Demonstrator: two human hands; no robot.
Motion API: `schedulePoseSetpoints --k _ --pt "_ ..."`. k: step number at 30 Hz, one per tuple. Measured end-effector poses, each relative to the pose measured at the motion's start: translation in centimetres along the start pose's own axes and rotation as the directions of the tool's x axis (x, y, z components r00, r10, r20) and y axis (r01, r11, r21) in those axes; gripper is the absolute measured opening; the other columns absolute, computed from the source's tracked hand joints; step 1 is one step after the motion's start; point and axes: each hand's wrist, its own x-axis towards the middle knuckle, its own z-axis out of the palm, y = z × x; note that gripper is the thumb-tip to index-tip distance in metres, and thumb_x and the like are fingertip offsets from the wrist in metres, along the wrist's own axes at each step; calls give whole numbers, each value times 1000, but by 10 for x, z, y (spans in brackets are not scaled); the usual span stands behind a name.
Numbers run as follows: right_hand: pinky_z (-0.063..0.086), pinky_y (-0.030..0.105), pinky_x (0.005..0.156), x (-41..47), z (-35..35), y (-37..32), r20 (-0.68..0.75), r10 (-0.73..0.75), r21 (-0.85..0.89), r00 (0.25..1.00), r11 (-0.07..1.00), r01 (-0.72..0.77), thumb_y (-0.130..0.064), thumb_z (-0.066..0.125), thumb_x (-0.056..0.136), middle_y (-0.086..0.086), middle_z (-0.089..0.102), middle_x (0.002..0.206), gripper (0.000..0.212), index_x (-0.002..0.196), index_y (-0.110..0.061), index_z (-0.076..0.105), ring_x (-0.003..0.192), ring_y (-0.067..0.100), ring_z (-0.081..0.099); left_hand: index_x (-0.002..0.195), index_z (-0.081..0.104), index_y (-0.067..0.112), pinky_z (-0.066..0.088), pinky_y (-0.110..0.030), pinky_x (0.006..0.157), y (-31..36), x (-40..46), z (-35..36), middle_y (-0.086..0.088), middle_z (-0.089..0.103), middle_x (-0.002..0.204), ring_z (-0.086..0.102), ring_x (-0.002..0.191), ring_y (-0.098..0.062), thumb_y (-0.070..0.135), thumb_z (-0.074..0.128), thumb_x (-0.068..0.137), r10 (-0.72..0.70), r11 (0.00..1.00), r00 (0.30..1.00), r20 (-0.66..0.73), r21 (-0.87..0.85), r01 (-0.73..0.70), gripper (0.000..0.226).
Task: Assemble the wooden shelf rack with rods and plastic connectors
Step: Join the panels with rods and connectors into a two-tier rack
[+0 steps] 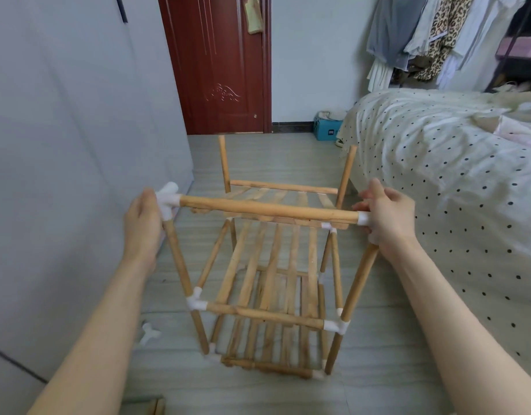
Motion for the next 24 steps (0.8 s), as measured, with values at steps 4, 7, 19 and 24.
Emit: schedulePoseSetpoints --k 4,7,19,24 --pt "48 30 48 18 -17 6 -220 9 -13 975 1000 -13 -40 42 89 0 63 66 36 77 -12 60 57 20 58 79 62 13 50 -28 58 5 -9 0 -5 65 72 63 54 -10 41 36 99 -182 967 979 96 -162 196 43" --pt "44 39 77 21 -16 14 -331 31 -53 943 997 -51 -46 37 90 2 54 74 39 74 -12 50 81 25 53 65 65 14 49 -29 56 14 -21 9 -3 61 67 60 55 -12 39 43 96 -262 909 902 343 -227 350 45" --pt "38 31 86 23 -3 20 -334 -4 72 942 997 30 -34 43 91 -9 45 88 32 114 -12 40 98 18 48 75 58 12 49 -24 60 37 -62 40 -1 66 57 60 63 -16 19 48 88 -353 844 894 276 -317 432 18" --pt "42 36 86 24 -3 23 -382 14 125 924 991 36 -25 38 90 -12 40 82 15 99 -15 33 85 15 44 82 60 14 49 -22 58 31 -69 49 4 53 45 57 47 -10 8 44 92 -331 849 934 136 -389 357 20"
